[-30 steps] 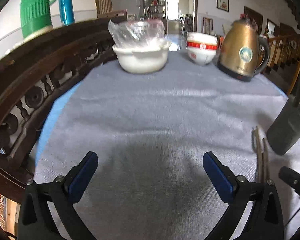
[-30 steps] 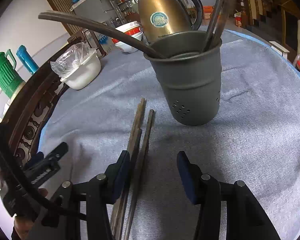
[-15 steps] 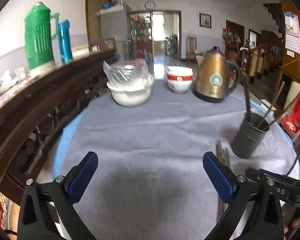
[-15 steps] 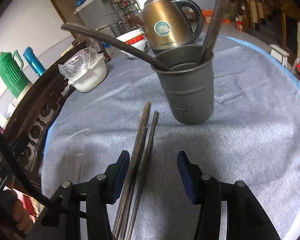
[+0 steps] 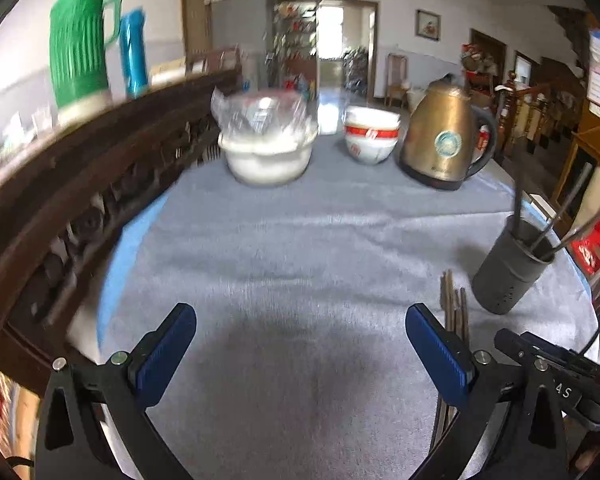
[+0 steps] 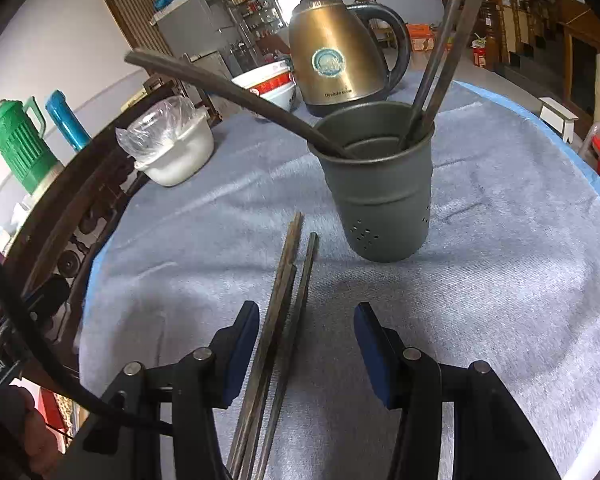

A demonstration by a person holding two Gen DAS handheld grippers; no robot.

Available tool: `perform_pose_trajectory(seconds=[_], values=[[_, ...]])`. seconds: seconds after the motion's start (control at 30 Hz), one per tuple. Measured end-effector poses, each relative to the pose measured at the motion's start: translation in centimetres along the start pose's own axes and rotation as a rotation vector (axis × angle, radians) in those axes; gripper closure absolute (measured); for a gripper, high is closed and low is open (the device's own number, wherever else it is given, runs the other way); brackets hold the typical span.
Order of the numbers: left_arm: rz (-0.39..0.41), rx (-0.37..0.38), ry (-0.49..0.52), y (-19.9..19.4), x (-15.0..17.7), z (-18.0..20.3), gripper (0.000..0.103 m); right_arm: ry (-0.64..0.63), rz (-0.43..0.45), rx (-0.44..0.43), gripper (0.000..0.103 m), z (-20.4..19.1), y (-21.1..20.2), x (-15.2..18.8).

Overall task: Organize utensils
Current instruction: 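Bring the right gripper over the dark chopsticks lying beside the gray holder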

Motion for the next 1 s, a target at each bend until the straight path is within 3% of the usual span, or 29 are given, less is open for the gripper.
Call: perform_pose_trajectory(seconds=[0.13, 0.27, 0.57, 1.0], values=[[-0.160, 0.035, -0.121, 3.5, 1.4, -1.5, 0.000, 0.012, -0.031, 0.014, 0.050, 0.2, 1.3, 0.0], [-0.253, 0.051, -0.125, 5.5, 2.8, -1.4, 0.000, 0.011, -0.042, 0.020, 0.050, 0.1, 2.3, -0.2], [-0.173, 0.048, 0.023, 5.3, 2.1, 0.5, 0.000, 0.000, -0.107, 0.069, 0.063, -0.3, 5.2, -0.5], [-0.298, 0.245, 0.185, 8.1, 1.8, 5.6, 0.001, -0.039, -0.131, 0.034, 0.072, 2.3, 4.2, 0.5]])
Point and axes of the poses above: each gripper's, at about its wrist camera, not at the fingertips, and y roughly the way its jaws point, z to its right, x to its underside, the point moved 1 cm from there along y, roughly the way its jaws point, and after that the axes turned 2 degrees about -z, right-handed, at the moved point
